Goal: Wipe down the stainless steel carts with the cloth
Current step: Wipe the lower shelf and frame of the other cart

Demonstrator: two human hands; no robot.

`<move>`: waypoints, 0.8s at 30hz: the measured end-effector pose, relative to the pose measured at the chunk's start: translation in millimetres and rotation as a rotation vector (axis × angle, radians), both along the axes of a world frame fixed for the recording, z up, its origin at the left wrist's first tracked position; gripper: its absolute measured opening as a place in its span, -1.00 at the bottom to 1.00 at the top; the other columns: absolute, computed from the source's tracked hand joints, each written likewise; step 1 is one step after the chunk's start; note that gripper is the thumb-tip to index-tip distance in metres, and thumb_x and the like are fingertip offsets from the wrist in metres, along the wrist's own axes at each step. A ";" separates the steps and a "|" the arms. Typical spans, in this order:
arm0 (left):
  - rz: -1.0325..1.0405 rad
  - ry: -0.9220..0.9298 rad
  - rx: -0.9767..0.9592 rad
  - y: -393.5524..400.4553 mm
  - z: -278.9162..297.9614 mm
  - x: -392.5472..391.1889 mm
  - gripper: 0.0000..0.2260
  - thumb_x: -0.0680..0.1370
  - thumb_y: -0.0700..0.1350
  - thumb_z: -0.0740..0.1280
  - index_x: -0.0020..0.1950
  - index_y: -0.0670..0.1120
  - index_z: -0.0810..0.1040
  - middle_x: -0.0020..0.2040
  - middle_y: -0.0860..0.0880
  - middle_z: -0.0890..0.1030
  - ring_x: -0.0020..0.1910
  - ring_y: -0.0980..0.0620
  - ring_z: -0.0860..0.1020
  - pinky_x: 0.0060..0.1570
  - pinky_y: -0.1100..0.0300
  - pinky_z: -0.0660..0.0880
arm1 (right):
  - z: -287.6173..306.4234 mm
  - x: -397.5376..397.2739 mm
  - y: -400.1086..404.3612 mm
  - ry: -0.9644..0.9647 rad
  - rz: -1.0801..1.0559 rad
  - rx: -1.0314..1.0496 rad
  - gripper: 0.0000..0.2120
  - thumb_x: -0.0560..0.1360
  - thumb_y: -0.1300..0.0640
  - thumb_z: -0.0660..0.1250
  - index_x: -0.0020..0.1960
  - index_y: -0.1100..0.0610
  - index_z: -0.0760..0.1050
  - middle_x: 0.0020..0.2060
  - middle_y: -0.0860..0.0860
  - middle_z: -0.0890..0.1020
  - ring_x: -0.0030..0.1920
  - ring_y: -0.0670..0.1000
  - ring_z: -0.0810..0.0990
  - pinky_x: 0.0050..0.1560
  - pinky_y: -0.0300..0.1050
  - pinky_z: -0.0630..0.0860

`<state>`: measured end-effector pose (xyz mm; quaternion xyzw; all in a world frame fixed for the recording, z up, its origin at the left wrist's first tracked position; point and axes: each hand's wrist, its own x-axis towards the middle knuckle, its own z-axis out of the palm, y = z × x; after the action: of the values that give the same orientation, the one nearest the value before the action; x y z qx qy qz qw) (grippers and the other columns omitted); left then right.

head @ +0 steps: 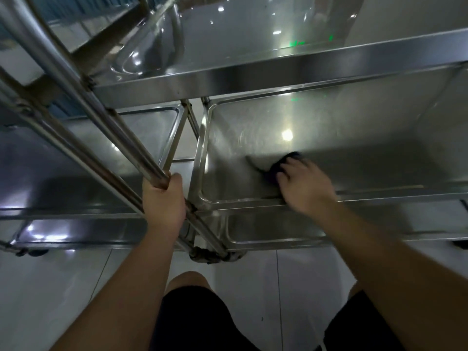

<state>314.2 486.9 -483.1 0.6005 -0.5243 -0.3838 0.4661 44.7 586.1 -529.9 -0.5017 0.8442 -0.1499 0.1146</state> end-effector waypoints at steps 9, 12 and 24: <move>-0.227 -0.392 0.389 105.2 -72.4 -30.6 -0.48 0.62 -0.08 0.40 0.55 -0.12 0.38 0.39 -0.13 0.52 0.35 -0.20 0.53 0.34 0.02 0.48 | -1.4 -3.9 -2.3 0.008 0.247 -0.006 -0.50 0.71 -0.18 0.07 0.62 -0.12 0.32 0.65 -0.16 0.25 0.65 0.03 0.16 0.60 0.03 0.17; -0.446 -0.462 0.264 109.3 -59.6 -67.2 -0.87 0.63 -0.09 0.37 0.17 0.02 0.60 -0.03 0.11 0.64 -0.07 0.17 0.63 -0.16 0.36 0.46 | -2.7 -39.2 23.2 0.033 0.159 -0.019 -0.51 0.71 -0.17 0.08 0.61 -0.13 0.34 0.64 -0.18 0.27 0.64 0.03 0.19 0.58 0.03 0.18; -0.650 -0.902 -0.214 98.8 -45.3 -240.5 -0.56 0.71 0.07 0.19 0.56 -0.05 0.41 0.53 -0.06 0.39 0.51 -0.09 0.35 0.49 -0.02 0.31 | -9.9 -220.2 124.1 0.116 -0.231 -0.037 -0.53 0.72 -0.10 0.10 0.58 -0.05 0.39 0.61 -0.07 0.36 0.60 0.09 0.28 0.60 0.05 0.21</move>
<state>73.7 585.7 -528.4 0.4623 -0.8654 -0.1576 0.1119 -175.6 710.2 -539.8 -0.4112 0.8986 -0.1484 0.0384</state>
